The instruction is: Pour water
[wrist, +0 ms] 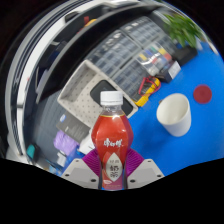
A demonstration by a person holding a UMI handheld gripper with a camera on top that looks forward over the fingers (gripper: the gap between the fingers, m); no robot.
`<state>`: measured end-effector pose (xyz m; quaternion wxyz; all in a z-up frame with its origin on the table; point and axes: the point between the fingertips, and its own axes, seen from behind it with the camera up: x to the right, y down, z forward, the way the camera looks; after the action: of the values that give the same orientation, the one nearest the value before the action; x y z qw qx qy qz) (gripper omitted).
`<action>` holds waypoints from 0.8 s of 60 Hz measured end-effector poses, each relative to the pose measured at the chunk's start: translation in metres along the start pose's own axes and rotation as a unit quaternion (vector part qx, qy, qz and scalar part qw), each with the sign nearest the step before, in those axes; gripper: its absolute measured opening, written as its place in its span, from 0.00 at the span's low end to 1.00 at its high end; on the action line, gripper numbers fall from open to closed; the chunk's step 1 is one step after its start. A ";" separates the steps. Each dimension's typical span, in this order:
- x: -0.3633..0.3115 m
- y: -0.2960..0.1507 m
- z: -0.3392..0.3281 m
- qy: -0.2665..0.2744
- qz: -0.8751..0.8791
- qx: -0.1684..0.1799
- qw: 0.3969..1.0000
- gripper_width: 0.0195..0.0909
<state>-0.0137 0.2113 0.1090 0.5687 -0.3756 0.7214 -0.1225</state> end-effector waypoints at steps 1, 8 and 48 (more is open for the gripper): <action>-0.002 -0.001 0.003 -0.001 0.021 0.001 1.000 0.12; -0.011 -0.020 0.012 -0.015 0.151 0.022 0.988 0.12; 0.003 -0.064 0.027 -0.051 0.521 0.009 0.852 0.12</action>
<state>0.0367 0.1719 0.1364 0.5883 0.0552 0.7803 0.2048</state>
